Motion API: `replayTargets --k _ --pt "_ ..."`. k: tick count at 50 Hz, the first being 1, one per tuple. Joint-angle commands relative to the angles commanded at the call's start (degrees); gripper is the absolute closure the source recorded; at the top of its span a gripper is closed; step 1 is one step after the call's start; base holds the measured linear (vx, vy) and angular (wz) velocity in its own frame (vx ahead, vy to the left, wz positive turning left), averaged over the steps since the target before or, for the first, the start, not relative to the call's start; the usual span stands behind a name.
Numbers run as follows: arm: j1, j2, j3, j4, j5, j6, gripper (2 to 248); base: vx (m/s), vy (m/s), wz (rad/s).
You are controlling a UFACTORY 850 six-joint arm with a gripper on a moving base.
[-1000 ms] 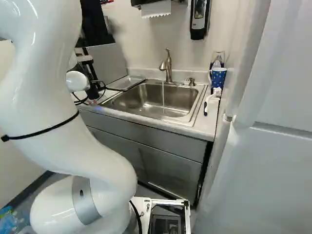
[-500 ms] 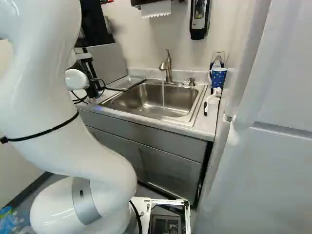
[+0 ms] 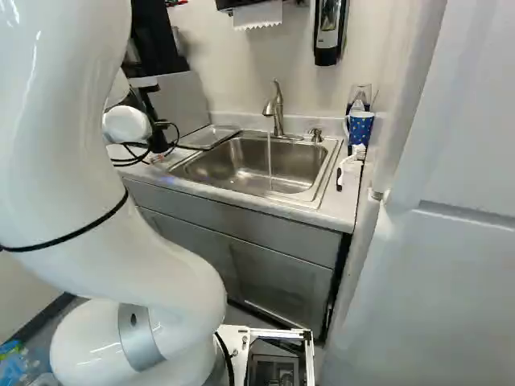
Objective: Rinse the cup and place it in the tray
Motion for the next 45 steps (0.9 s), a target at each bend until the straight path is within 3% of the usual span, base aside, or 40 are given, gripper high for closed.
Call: replayTargets --k 45 --pt "-8.0 5.7 0.3 0.0 -6.9 0.0 125 0.000 0.000 0.000"
